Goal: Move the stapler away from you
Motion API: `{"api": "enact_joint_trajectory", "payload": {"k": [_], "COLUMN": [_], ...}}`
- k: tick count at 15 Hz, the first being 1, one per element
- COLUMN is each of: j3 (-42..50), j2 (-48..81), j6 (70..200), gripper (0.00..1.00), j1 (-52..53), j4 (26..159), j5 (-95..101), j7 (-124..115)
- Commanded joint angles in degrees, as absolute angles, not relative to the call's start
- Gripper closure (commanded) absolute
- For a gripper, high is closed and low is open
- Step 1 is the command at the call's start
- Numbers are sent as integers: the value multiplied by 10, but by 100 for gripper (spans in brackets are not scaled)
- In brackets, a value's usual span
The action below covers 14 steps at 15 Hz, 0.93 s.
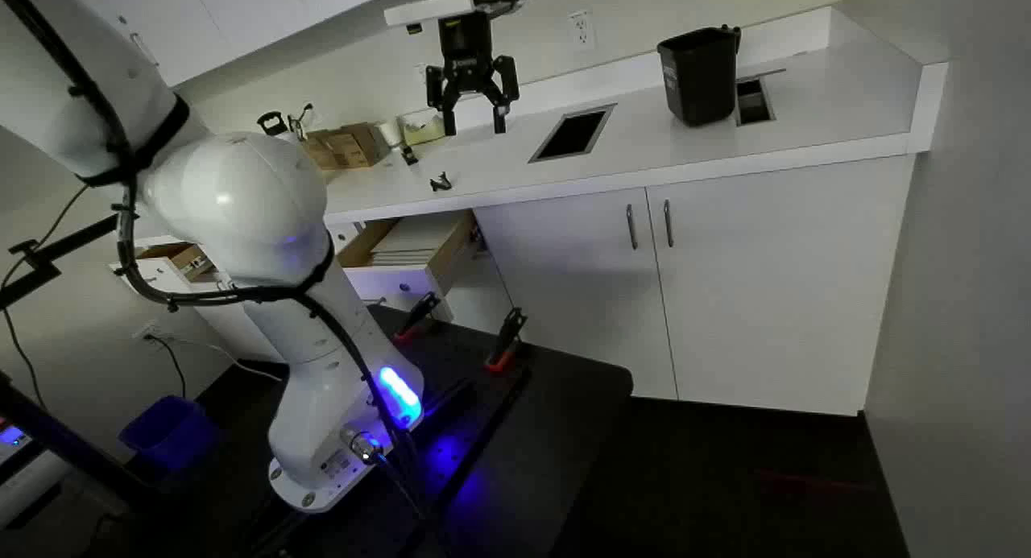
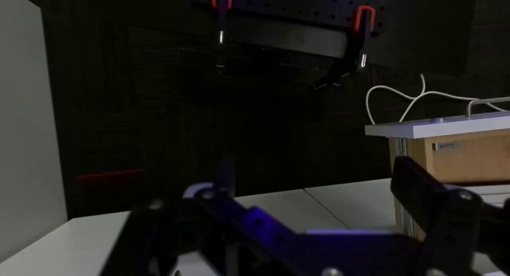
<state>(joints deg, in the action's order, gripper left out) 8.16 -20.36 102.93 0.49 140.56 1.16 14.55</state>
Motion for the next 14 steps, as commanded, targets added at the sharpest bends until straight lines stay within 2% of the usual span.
{"api": "enact_joint_trajectory", "payload": {"k": [1,9,14], "j3": [73,73,-11], "j2": [-203,-203,-193], "j6": [1028,1028,1109], "gripper": [0,0,0], "j1": [-5,-5,48], "j4": [1405,1405,1404], "j5": [9,9,47], "j7": [148,148,134]}}
